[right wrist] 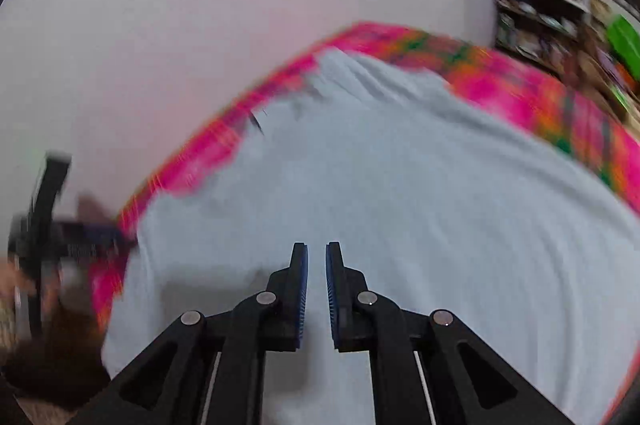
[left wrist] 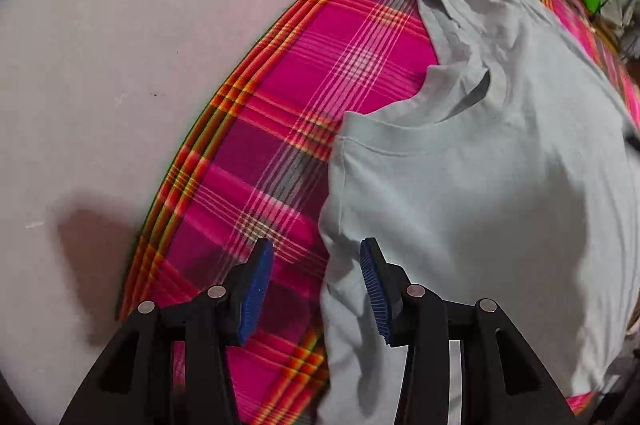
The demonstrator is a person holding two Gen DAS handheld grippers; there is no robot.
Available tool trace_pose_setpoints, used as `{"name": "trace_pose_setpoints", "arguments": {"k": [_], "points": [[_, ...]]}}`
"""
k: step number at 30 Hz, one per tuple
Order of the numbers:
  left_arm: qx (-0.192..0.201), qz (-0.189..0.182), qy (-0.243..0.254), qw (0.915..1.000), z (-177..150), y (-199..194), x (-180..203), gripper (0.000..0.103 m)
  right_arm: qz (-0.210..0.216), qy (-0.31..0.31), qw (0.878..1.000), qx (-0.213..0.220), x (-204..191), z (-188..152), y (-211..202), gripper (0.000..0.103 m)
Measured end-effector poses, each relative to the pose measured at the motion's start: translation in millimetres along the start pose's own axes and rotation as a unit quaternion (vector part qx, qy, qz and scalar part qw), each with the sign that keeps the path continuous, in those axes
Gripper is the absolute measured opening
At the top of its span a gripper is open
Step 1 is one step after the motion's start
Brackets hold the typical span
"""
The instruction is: Fold clothes
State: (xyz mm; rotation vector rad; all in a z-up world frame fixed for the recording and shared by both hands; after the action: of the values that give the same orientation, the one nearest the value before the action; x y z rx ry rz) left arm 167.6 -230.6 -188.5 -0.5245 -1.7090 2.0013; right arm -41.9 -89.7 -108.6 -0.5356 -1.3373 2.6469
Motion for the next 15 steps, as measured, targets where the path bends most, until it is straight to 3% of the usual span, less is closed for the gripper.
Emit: {"name": "trace_pose_setpoints", "arguments": {"k": [5,7,15], "points": [[-0.008,-0.013,0.009,0.9998,3,13,-1,0.047,0.021,-0.036,0.999,-0.004,-25,67,68,0.016],[-0.005,-0.018,0.007,0.9998,10,14,-4,0.047,0.032,-0.043,0.999,-0.003,-31,84,89,0.025],[0.003,-0.038,-0.007,0.9993,33,20,-11,0.051,0.037,-0.105,0.993,-0.046,-47,107,164,0.028]]}}
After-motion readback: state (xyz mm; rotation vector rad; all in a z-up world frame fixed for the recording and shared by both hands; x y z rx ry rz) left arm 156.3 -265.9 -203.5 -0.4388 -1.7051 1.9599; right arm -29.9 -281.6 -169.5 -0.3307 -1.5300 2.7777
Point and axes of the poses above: each gripper's, at about its wrist camera, not at the fingertips, and y roughly the way its jaws point, x to its right, z to its top, the point moved 10 cm from there along y, roughly the way its jaws point, and after that the axes turned 3 degrees about -y, right-handed, at the moved point
